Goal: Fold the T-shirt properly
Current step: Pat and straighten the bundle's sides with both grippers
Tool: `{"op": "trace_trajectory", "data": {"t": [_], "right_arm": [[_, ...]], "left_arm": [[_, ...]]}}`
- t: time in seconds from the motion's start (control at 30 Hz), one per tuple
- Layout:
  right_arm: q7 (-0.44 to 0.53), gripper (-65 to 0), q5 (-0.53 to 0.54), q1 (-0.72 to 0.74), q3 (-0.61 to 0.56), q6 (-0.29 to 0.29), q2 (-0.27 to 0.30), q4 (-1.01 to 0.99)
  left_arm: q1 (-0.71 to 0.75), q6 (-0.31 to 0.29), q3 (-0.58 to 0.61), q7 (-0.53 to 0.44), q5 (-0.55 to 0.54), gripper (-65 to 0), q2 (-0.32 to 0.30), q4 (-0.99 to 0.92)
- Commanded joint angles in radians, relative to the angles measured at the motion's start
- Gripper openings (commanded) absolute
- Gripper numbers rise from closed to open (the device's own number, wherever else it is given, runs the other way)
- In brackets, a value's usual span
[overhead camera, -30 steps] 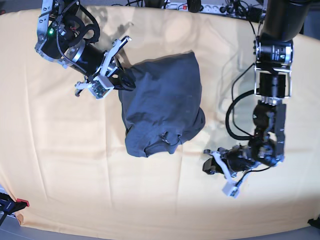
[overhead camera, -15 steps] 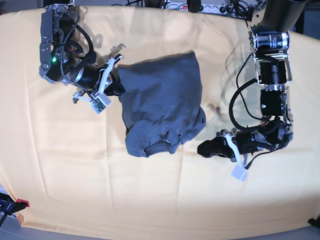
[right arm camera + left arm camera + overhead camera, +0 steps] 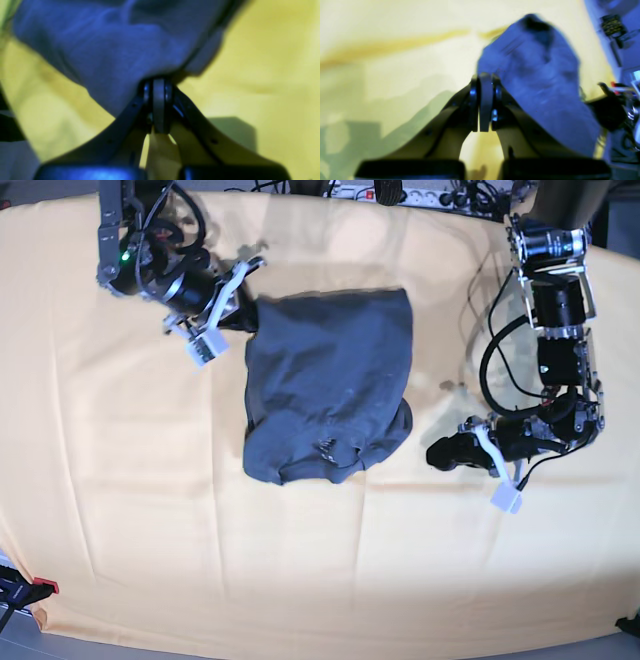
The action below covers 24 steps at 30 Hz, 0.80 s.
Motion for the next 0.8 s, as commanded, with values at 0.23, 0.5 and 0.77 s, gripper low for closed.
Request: {"op": "trace_trajectory", "data": {"t": [0.23, 0.5, 0.77], "right_arm": [[-0.004, -65.0, -0.018, 0.016, 0.002, 0.005, -0.046, 0.045], [-0.019, -65.0, 0.040, 0.039, 0.067, -0.009, -0.005, 0.259], [-0.083, -65.0, 0.188, 0.039, 0.006, 0.024, -0.005, 0.264]], "left_arm": [[-0.022, 0.016, -0.005, -0.047, -0.006, -65.0, -0.045, 0.018], [-0.024, -0.054, 0.001, 0.118, -0.356, -65.0, -0.071, 0.019], [-0.020, -0.054, 0.142, 0.196, -0.477, -65.0, -0.065, 0.019]]}}
